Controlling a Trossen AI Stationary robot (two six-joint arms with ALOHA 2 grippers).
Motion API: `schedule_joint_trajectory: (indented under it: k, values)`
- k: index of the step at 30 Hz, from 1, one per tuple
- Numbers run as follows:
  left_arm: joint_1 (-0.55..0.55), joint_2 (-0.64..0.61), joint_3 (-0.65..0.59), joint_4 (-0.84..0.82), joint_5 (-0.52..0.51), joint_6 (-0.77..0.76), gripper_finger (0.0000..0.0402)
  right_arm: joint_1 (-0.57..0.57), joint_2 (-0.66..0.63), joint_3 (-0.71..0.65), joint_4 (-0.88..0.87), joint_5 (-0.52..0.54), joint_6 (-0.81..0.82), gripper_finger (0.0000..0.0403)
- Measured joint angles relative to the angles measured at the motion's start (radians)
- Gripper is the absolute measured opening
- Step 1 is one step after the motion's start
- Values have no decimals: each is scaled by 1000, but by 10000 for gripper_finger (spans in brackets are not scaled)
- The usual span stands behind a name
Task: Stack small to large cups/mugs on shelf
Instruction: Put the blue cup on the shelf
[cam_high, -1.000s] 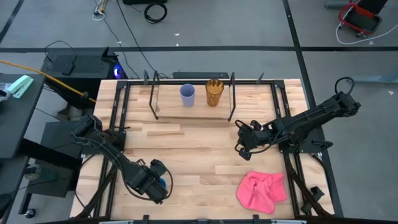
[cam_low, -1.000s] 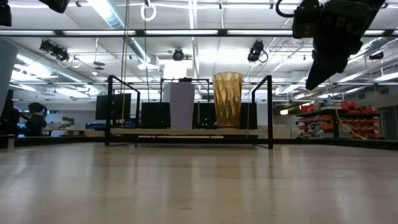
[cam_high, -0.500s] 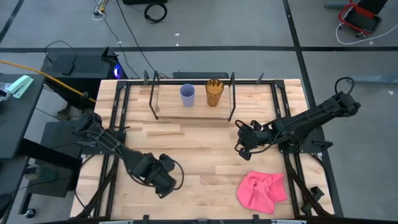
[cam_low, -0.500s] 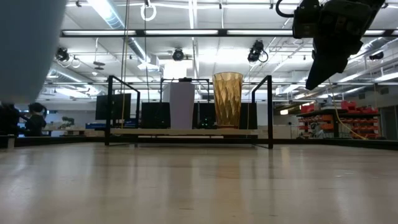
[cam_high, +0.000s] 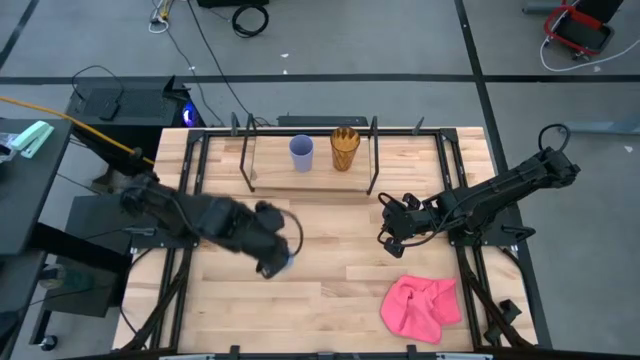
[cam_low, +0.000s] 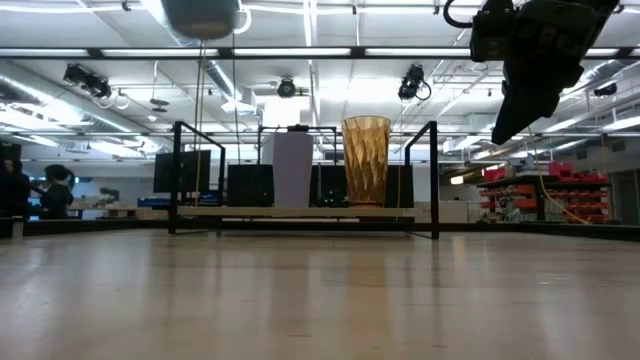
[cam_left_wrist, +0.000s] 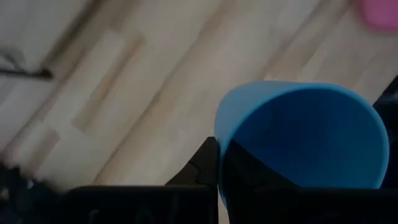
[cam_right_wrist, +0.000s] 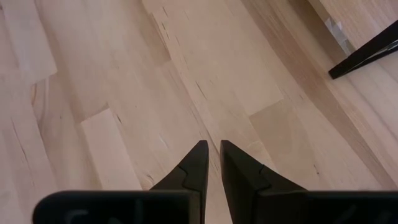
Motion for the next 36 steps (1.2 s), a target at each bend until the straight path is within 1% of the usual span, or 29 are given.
schedule_joint_trajectory:
  k: [3, 7, 12, 16, 18, 21, 25, 28, 32, 36]
  values:
    - [69, -8, 48, 2, -19, 59, 10, 0, 0, 0, 0, 0, 25, 50]
    - [179, -4, 66, 3, -19, 155, 10, 0, 0, 0, 0, 0, 82, 50]
    - [359, -4, 67, 4, -15, 272, 10, 0, 0, 2, 1, -3, 118, 50]
    - [513, -10, 67, 4, -14, 358, 10, 0, 0, 2, -1, -36, 109, 50]
    - [595, -15, 67, 2, 2, 402, 10, 0, 0, 2, -1, -43, 105, 50]
    - [728, -17, 67, 3, 52, 473, 10, 0, -2, 2, -1, -45, 96, 50]
    - [897, -19, 66, 3, 101, 565, 10, 0, -2, 3, 0, -45, 40, 50]
    - [1002, -18, 66, 3, 129, 623, 10, 0, -2, 3, 0, -32, 3, 50]
    - [1091, 1, 56, 2, 149, 697, 10, -1, -2, 3, 1, 29, -3, 50]
    - [1131, 30, 26, 5, 160, 757, 10, -1, -2, 3, 4, 49, -11, 50]
